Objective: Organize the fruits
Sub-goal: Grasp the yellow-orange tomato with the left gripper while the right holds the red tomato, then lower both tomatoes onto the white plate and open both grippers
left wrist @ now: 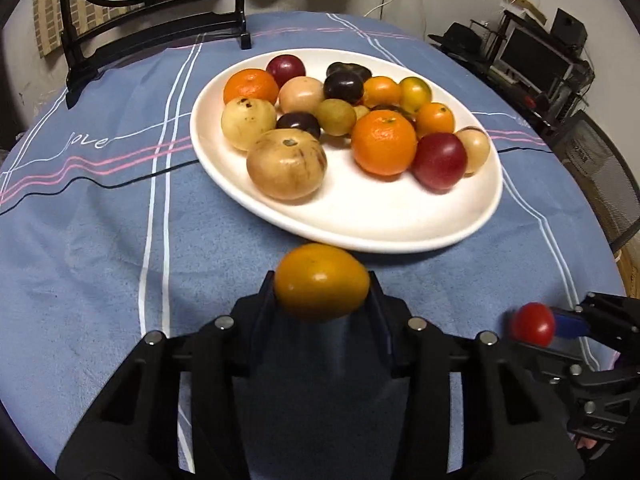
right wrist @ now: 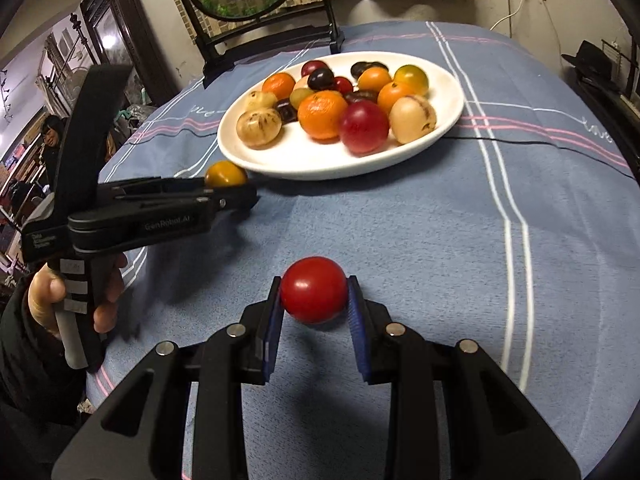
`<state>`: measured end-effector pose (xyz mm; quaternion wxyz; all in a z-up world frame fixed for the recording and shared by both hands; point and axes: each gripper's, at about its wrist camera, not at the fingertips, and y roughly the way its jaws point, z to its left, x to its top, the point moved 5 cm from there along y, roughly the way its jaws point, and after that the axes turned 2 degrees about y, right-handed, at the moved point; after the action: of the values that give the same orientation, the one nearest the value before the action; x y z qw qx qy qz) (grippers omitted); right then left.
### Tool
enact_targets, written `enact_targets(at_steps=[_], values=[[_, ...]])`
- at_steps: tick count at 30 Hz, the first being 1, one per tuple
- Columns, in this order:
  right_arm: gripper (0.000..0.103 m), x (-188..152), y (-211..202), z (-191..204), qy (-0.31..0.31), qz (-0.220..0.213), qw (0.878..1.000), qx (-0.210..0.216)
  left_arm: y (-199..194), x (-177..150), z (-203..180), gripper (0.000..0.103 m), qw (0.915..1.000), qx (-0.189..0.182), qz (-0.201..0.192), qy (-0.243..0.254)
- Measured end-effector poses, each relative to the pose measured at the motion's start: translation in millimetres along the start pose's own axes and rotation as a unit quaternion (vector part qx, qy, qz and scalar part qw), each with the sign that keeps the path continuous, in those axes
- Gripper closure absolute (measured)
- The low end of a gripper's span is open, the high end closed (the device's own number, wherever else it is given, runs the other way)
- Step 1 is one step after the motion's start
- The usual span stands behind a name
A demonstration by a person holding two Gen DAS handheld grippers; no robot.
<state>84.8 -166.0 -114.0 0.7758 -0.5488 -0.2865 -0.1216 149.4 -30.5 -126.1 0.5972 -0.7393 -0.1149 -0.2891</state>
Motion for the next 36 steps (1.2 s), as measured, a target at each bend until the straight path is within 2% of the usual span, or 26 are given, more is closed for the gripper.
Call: enact_targets(at_steps=[12, 17, 22, 27, 36], values=[[0.072, 11.3, -10.5, 20.4, -0.009, -0.014, 1.000, -0.012, -66.1, -19.3, -20.6, 0.059, 0.9968, -0.058, -0.054, 0.007], [0.072, 20.9, -11.9, 22.3, -0.014, -0.017, 1.000, -0.014, -73.6, -6.6, -19.9, 0.059, 0.9962, -0.055, -0.065, 0.015], [0.072, 44.9, -11.2, 24.2, -0.029, -0.026, 0.999, -0.021, -66.7, 26.2, -10.9, 0.059, 0.9960, -0.053, -0.071, 0.006], [0.072, 73.9, 4.5, 19.0, -0.037, -0.033, 0.998, -0.045, -41.4, 58.0, -10.1, 0.059, 0.9971, -0.051, -0.056, -0.003], [0.072, 94.5, 22.3, 11.7, -0.031, -0.029, 0.998, -0.051, -13.5, 72.2, -14.2, 0.059, 0.9983, -0.045, -0.036, -0.011]])
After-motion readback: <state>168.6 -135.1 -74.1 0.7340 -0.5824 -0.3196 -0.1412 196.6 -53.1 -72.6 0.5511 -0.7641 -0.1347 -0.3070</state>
